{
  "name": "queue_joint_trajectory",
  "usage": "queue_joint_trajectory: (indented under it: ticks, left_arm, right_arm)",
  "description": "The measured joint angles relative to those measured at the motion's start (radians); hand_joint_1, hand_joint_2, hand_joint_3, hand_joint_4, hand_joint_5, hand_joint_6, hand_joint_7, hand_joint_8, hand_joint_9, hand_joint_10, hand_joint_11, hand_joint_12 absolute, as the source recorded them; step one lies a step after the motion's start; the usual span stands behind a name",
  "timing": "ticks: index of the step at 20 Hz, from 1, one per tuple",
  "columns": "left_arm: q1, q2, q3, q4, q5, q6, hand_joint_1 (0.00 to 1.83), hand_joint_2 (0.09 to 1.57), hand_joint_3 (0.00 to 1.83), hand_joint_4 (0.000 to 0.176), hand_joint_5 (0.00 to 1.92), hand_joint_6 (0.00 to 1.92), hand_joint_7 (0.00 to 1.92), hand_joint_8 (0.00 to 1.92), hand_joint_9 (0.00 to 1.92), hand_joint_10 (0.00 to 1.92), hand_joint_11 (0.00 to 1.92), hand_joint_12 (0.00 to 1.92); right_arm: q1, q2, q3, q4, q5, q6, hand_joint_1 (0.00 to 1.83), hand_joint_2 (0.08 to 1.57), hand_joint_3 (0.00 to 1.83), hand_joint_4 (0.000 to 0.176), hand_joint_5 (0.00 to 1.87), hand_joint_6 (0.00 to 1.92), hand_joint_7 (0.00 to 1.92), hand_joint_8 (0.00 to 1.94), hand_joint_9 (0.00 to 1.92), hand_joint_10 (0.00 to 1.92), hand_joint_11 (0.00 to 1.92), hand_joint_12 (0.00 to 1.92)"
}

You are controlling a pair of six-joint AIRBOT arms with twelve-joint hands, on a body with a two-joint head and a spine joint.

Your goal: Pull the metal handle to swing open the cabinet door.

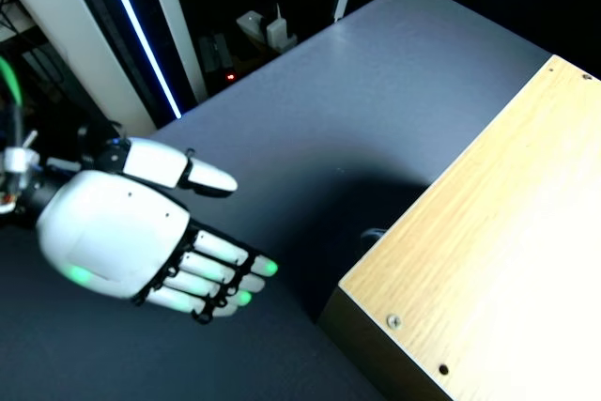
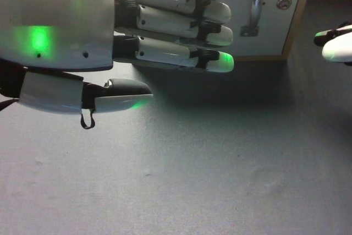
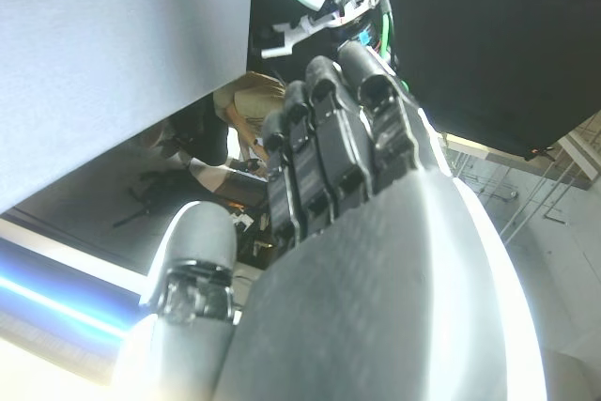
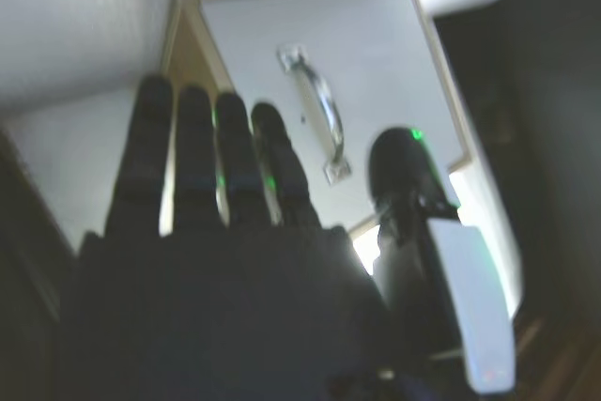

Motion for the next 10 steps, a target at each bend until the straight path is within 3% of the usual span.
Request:
queue_joint_trajectory:
  ticks: [4, 10]
  left_arm:
    - [0.0, 0.0, 0.0, 0.0, 0.0, 0.0, 0.0, 1.54, 0.27, 0.0, 0.37, 0.01, 0.37, 0.01, 0.35, 0.01, 0.01, 0.71]
    - [0.0, 0.0, 0.0, 0.0, -0.001, 0.0, 0.0, 1.53, 0.26, 0.0, 0.36, 0.0, 0.37, 0.0, 0.34, 0.01, 0.0, 0.71]
  right_arm:
    - [-0.009, -0.018, 0.002, 0.056, 0.014, 0.0, 0.0, 1.57, 0.13, 0.0, 0.09, 0.0, 0.09, 0.0, 0.08, 0.0, 0.0, 0.3]
    - [-0.073, -0.058, 0.014, 0.301, 0.14, -0.001, 0.0, 1.57, 0.12, 0.0, 0.09, 0.0, 0.09, 0.0, 0.09, 0.0, 0.0, 0.3]
